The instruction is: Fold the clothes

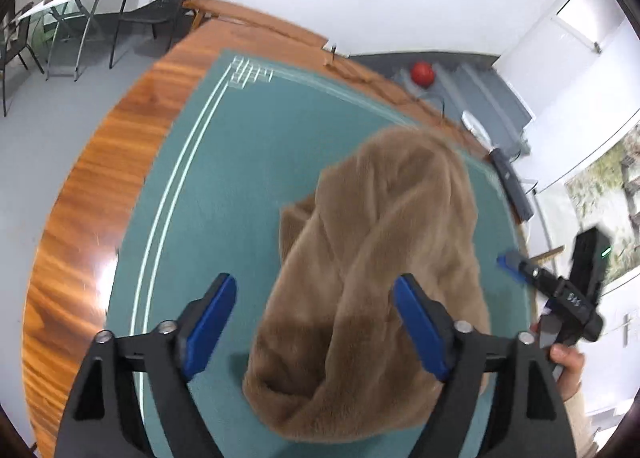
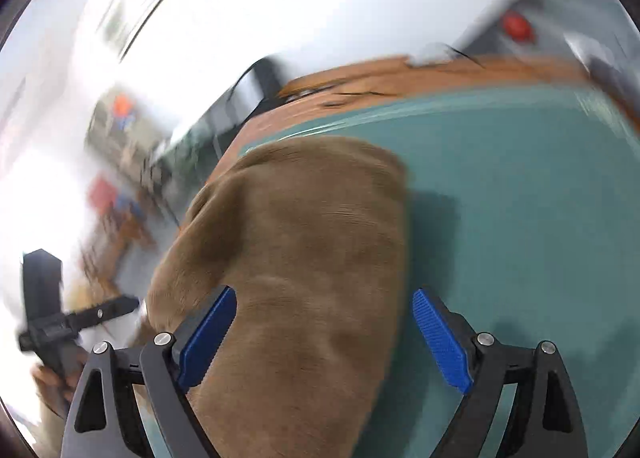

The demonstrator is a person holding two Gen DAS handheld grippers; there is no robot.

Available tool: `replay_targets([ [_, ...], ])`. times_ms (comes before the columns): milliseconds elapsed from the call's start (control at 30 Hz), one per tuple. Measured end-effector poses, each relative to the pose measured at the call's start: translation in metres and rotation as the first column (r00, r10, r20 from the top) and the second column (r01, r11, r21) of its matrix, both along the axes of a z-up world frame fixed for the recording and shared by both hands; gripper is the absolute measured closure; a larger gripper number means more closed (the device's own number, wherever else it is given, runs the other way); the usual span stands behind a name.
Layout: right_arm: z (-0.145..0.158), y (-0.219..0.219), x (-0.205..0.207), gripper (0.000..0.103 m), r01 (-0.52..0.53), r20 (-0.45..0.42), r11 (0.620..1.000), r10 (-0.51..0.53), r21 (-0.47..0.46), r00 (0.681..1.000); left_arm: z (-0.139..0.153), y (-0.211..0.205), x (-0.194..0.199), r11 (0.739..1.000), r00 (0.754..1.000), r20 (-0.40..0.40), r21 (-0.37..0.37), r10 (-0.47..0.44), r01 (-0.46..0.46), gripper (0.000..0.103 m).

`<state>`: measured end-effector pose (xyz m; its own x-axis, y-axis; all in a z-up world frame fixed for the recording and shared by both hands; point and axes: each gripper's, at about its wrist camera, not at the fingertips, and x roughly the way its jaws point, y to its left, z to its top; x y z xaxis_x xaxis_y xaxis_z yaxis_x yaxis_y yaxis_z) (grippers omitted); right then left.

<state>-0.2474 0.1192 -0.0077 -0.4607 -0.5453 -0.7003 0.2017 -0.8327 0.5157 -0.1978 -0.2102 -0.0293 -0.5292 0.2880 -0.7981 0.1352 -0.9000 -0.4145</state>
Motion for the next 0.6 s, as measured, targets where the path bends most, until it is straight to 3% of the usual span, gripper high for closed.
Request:
replay_targets([
  [100, -0.024, 0.034, -0.007, 0.011, 0.098, 0.121, 0.986, -0.082, -0.131, 0.989, -0.013, -0.005, -0.019, 0.999, 0.999, 0.028, 0.041, -0.033, 0.032, 0.006],
  [233, -0.05, 0.038, -0.012, 0.011, 0.121, 0.224, 0.967, -0.069, -0.224, 0.972, -0.036, -0.01, -0.044, 0.992, 0.995, 0.083, 0.118, -0.061, 0.051, 0.006],
  [433, -0.078, 0.018, -0.019, 0.011, 0.055, 0.293, 0.963, 0.026, -0.264, 0.956, -0.056, -0.014, -0.058, 0.967, 0.99, 0.081, 0.236, -0.118, 0.096, 0.003],
  [600, -0.083, 0.001, -0.026, 0.001, 0.021, 0.293, 0.952, 0.074, -0.307, 0.953, -0.064, -0.025, -0.059, 0.913, 0.984, 0.049, 0.384, -0.172, 0.14, 0.003],
])
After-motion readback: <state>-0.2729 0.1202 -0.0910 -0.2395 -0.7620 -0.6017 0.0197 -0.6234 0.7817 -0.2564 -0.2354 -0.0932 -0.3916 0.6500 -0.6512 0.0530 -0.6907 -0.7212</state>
